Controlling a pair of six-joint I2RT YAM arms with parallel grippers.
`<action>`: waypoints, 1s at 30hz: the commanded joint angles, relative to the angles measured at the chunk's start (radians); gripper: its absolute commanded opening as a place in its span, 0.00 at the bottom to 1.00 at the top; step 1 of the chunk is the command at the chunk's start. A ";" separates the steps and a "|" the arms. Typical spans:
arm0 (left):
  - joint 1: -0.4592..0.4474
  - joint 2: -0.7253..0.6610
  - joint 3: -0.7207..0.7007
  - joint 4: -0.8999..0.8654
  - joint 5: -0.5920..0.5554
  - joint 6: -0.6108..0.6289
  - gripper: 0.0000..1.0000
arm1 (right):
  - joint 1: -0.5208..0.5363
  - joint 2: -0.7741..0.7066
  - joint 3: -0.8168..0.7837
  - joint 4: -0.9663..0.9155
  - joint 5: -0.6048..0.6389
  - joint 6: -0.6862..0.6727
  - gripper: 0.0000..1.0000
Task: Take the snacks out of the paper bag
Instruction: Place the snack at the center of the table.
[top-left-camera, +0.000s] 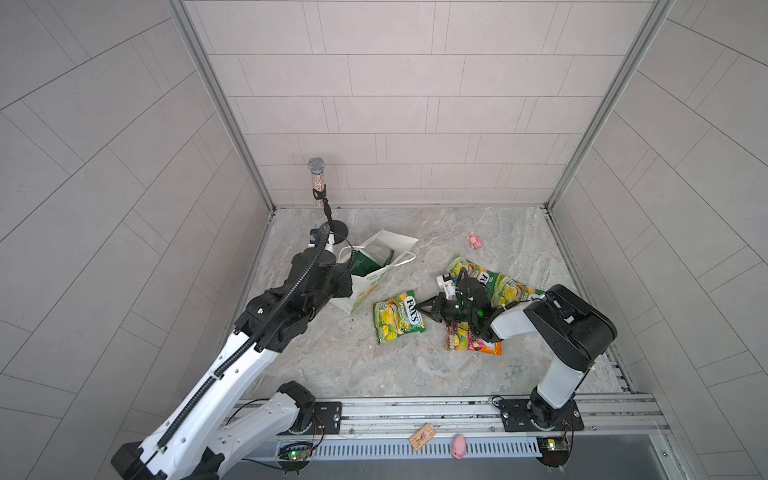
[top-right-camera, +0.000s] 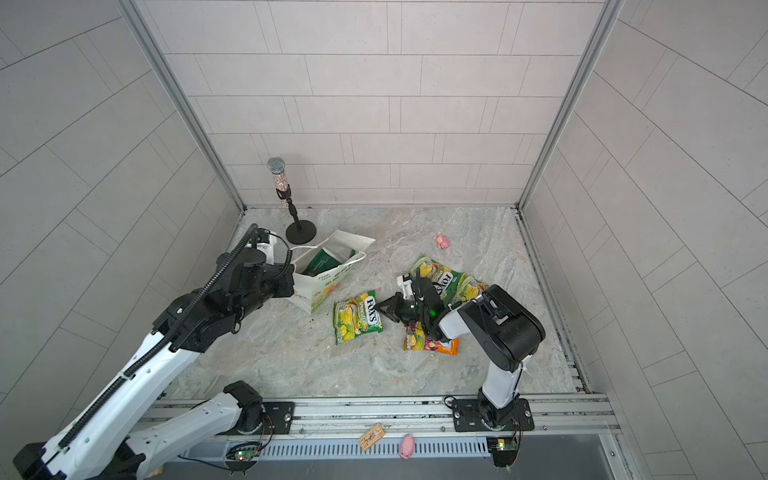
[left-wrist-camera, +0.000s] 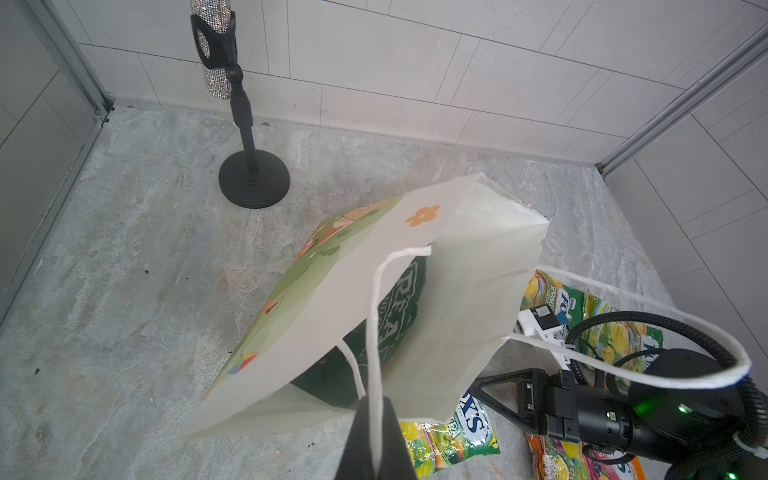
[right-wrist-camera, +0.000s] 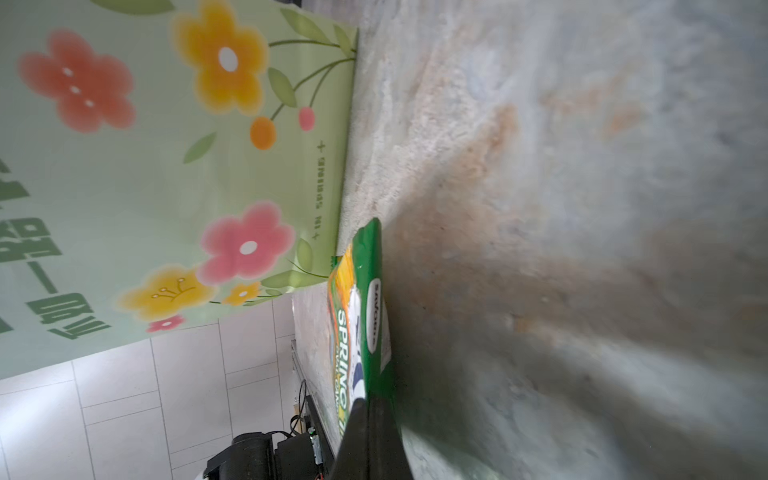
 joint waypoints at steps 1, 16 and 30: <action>0.000 -0.003 0.033 -0.004 0.033 0.024 0.00 | -0.005 -0.067 0.015 -0.084 0.026 -0.081 0.00; -0.001 0.003 0.023 0.033 0.133 0.035 0.00 | -0.004 -0.261 0.297 -1.054 0.357 -0.559 0.45; -0.003 0.034 -0.010 0.170 0.442 -0.001 0.00 | -0.017 -0.670 0.316 -1.211 0.635 -0.623 0.57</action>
